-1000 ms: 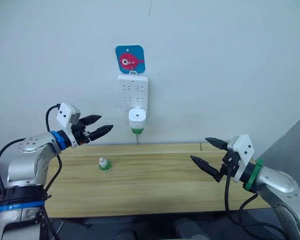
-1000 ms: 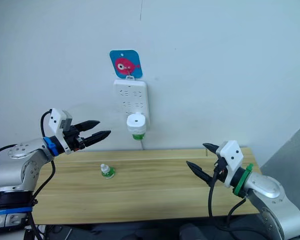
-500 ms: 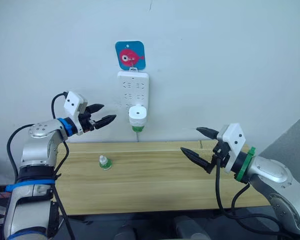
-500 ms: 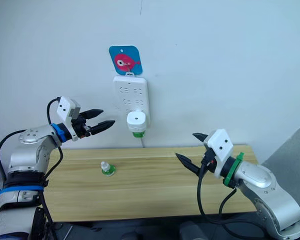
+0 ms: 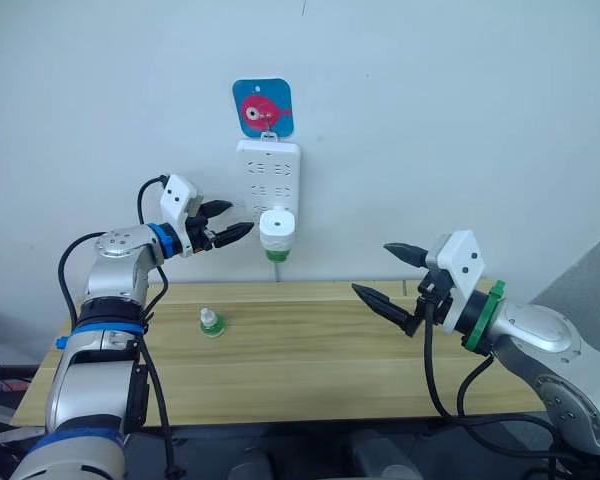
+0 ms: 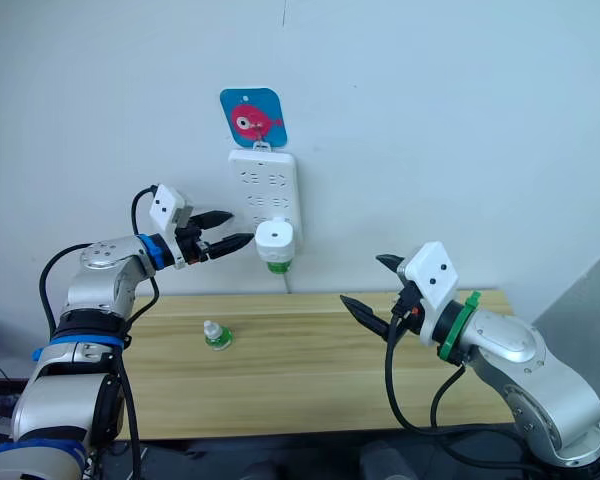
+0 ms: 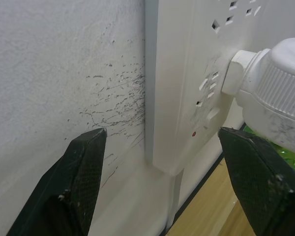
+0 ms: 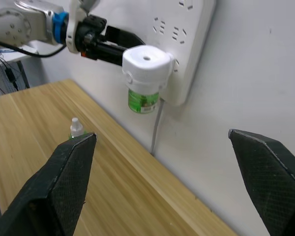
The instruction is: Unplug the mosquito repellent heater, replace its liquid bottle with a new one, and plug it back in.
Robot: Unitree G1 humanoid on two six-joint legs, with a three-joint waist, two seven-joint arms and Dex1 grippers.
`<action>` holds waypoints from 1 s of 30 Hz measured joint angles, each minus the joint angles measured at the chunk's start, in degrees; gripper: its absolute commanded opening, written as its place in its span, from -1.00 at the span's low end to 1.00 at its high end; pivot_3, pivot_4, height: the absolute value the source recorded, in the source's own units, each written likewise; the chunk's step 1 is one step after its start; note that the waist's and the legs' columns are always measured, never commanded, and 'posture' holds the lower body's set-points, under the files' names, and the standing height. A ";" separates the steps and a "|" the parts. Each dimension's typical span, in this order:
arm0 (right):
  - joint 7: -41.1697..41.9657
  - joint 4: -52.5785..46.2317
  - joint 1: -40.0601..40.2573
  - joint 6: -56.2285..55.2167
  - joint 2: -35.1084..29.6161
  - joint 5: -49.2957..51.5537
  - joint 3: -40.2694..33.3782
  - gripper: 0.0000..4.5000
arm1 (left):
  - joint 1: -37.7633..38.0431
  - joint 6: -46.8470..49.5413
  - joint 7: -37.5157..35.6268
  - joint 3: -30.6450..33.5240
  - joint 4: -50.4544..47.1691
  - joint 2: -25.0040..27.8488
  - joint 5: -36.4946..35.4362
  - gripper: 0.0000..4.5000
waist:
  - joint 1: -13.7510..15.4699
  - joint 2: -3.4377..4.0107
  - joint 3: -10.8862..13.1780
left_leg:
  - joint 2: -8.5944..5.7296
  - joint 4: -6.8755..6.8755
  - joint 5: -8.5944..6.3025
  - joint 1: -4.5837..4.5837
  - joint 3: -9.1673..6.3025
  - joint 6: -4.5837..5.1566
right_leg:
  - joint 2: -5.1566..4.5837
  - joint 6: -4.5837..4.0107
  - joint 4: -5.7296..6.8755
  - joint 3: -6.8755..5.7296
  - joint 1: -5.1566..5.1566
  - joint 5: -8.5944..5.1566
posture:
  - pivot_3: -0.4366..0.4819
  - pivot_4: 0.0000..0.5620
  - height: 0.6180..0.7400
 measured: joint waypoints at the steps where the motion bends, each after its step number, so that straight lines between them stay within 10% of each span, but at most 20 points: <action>1: -0.14 -0.15 0.00 0.28 0.08 0.05 0.00 1.00 | -0.43 -0.39 -0.45 -0.02 0.79 -0.02 0.21 0.67 | 0.00 0.00 0.00 | -0.02 0.03 0.01 -0.02 0.00 0.01 | -0.01 0.02 -0.01 0.03 0.01 0.01 | -0.60 -0.67 0.89; 22: -1.69 -0.32 -0.36 1.51 0.07 2.31 -0.20 1.00 | -5.12 -1.78 -7.12 -1.59 6.51 -1.86 2.07 0.67 | -1.11 0.04 0.03 | -0.11 0.15 0.03 -0.64 -0.39 0.04 | -0.01 0.07 -0.01 -0.20 -0.33 0.01 | -0.63 -0.69 0.89; 30: -1.23 -0.32 -0.47 1.48 -0.06 2.58 -0.21 1.00 | -7.06 -1.21 -10.74 -1.63 6.74 -2.45 1.88 -0.25 | -2.22 0.06 0.03 | -0.11 0.03 0.02 -0.73 -0.38 0.05 | 0.00 0.06 -0.01 -0.21 -0.47 0.01 | -0.63 -0.70 0.89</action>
